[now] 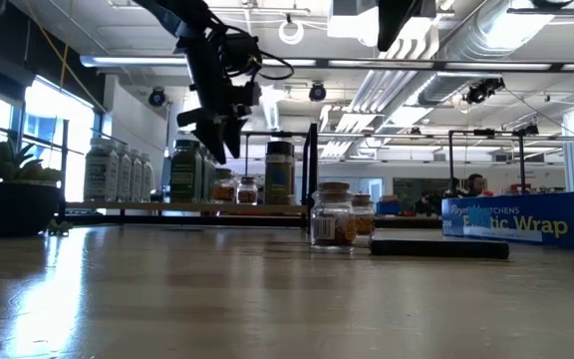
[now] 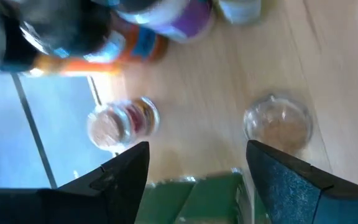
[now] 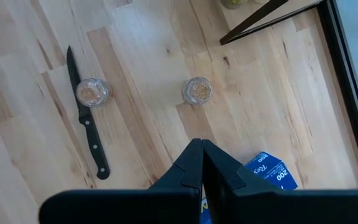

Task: Shelf spices
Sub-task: Adjust the brown and green lid seasoning bottles on the shelf

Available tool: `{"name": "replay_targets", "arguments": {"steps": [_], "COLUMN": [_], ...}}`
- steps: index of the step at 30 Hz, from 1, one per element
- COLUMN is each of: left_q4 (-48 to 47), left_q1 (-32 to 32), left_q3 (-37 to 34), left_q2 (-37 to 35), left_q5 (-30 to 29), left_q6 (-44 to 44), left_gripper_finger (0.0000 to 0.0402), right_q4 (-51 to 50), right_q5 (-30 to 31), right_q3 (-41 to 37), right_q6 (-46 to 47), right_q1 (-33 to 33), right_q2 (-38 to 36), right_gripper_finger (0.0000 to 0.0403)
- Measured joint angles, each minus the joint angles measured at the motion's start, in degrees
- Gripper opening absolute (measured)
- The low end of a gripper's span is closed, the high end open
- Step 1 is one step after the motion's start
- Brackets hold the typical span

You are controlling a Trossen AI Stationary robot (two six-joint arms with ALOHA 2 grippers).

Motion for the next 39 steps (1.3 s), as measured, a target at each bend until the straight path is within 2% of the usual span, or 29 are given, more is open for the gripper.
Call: {"name": "replay_targets", "arguments": {"steps": [6,20,26,37,39], "left_q4": [-1.02,2.36,-0.22,-3.73,-6.46], "left_q1": [0.09,0.01,-0.86,-4.68,-5.46], "left_q3": [0.0,0.07,0.07,0.07,0.07], "left_q2": [2.05,2.69,1.98,-0.54,-0.54], "left_q5": [-2.81,-1.54,-8.61,-8.72,-7.04], "left_q6": [-0.52,-0.57,-0.59,-2.94,-3.62], "left_gripper_finger": [0.0266,0.0266,0.0266,0.0266,0.0266], "right_q4": [-0.02,0.0,0.16,0.26,0.43], "right_q5": [0.0,0.0,0.02,0.02,0.02], "right_q3": [0.0,0.0,0.0,0.0,0.0], "right_q6": [0.01,0.02,0.02,0.02,0.02], "right_q1": [0.0,0.0,0.0,0.0,0.0], "right_q2": [-0.01,-0.01,-0.01,-0.01,-0.01], "right_gripper_finger": [0.0,0.0,0.0,0.0,0.0]}}
